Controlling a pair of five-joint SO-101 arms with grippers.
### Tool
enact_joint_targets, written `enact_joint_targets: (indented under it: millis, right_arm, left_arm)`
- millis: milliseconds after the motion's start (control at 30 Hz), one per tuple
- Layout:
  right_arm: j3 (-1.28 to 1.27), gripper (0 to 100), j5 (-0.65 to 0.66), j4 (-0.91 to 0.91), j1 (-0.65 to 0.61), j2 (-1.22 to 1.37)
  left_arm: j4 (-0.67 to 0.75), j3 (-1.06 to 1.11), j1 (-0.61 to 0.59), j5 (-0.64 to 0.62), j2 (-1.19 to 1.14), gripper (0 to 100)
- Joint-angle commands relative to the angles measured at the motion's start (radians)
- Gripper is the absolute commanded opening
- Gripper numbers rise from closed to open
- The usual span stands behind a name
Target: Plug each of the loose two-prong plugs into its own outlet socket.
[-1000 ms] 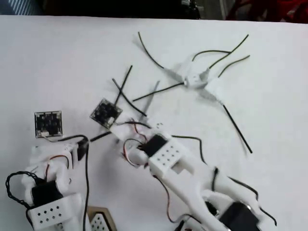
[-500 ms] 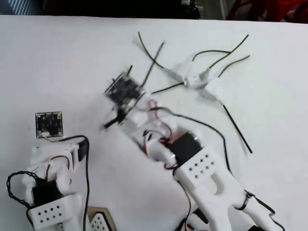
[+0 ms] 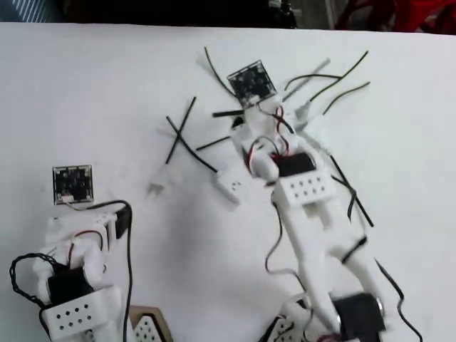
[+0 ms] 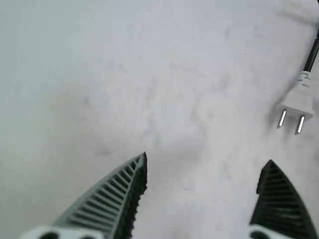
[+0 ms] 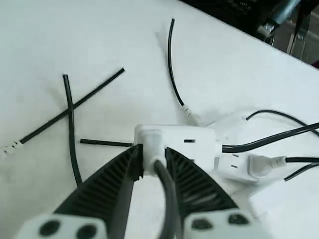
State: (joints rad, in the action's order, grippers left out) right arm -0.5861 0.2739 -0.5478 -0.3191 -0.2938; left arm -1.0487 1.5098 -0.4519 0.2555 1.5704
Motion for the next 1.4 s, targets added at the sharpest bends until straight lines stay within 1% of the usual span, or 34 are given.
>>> enact_joint_targets:
  millis: [0, 67, 133, 167, 267, 367, 533, 667, 767, 933, 1133, 1233, 1367]
  right_arm:
    - [0.126, 8.7, 0.002, -0.027, 0.021, 0.073]
    - [0.187, 11.6, 0.000, -0.091, 0.021, 0.105]
    - [0.238, 11.2, -0.002, -0.145, 0.016, 0.113]
    - [0.261, 10.8, -0.017, -0.165, 0.015, 0.110]
    - [0.315, 10.6, -0.117, -0.226, -0.015, 0.094]
    - [0.338, 10.6, -0.207, -0.291, -0.099, 0.099]
    - [0.310, 10.6, -0.367, -0.314, -0.275, 0.120]
    - [0.316, 10.8, -0.443, -0.306, -0.395, 0.213]
    - [0.356, 10.6, -0.491, -0.282, -0.441, 0.314]
    - [0.512, 10.5, -0.585, -0.275, -0.455, 0.490]
    - [0.640, 10.5, -0.655, -0.277, -0.449, 0.634]
    - [0.666, 10.5, -0.658, -0.297, -0.417, 0.625]
    - [0.687, 10.5, -0.658, -0.308, -0.311, 0.568]
  left_arm:
    - [0.009, -0.003, -0.012, -0.006, 0.015, 34]
    - [0.009, -0.003, -0.012, -0.006, 0.015, 34]
    - [0.009, -0.003, -0.012, -0.006, 0.015, 34]
    - [0.009, -0.003, -0.012, -0.006, 0.015, 34]
    - [0.011, -0.003, -0.012, -0.006, 0.015, 34]
    - [0.011, -0.003, -0.012, -0.006, 0.015, 34]
    - [0.009, -0.003, -0.012, -0.006, 0.015, 34]
    - [0.009, -0.003, -0.012, -0.006, 0.015, 34]
    - [0.009, -0.003, -0.012, -0.006, 0.015, 34]
    - [0.009, -0.003, -0.012, -0.006, 0.015, 34]
    - [0.009, -0.003, -0.012, -0.006, 0.015, 34]
    - [0.009, -0.003, -0.012, -0.006, 0.015, 34]
    - [0.011, -0.003, -0.012, -0.006, 0.015, 34]
